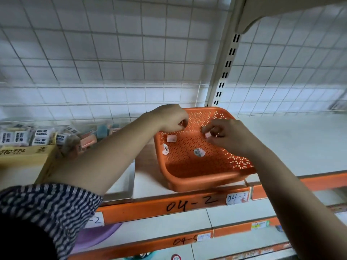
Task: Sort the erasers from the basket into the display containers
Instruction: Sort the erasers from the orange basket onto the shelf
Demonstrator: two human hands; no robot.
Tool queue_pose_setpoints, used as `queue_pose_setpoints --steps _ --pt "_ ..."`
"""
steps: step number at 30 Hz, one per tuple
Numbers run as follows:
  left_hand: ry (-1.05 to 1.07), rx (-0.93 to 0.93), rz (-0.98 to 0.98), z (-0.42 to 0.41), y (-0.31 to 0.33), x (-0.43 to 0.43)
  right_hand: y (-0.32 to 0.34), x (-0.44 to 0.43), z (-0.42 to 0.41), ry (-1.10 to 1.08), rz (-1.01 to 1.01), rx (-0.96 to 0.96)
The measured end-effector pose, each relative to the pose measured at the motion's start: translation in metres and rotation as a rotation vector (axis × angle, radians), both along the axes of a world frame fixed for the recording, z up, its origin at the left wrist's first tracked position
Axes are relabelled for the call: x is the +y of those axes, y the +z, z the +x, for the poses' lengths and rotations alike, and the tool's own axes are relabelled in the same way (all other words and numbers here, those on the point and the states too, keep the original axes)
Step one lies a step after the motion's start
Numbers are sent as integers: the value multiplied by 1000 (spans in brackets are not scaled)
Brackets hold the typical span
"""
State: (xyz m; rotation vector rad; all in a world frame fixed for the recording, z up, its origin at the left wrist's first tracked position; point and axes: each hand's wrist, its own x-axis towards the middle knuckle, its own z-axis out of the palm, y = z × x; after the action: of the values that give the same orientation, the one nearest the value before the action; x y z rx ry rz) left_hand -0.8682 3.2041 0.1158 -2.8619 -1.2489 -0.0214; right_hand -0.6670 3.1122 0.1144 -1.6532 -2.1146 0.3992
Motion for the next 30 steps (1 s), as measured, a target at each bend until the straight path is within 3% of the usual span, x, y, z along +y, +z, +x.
queue_pose_setpoints --steps 6,13,22,30 --pt "7 331 -15 20 -14 9 -10 -18 15 -165 68 92" --pt "63 354 -76 20 -21 10 -12 -22 19 -201 84 241" --pt "118 -398 68 -42 12 -23 12 -21 -24 -64 21 488" --pt "325 -680 137 -164 41 -68 33 -25 -127 89 45 553"
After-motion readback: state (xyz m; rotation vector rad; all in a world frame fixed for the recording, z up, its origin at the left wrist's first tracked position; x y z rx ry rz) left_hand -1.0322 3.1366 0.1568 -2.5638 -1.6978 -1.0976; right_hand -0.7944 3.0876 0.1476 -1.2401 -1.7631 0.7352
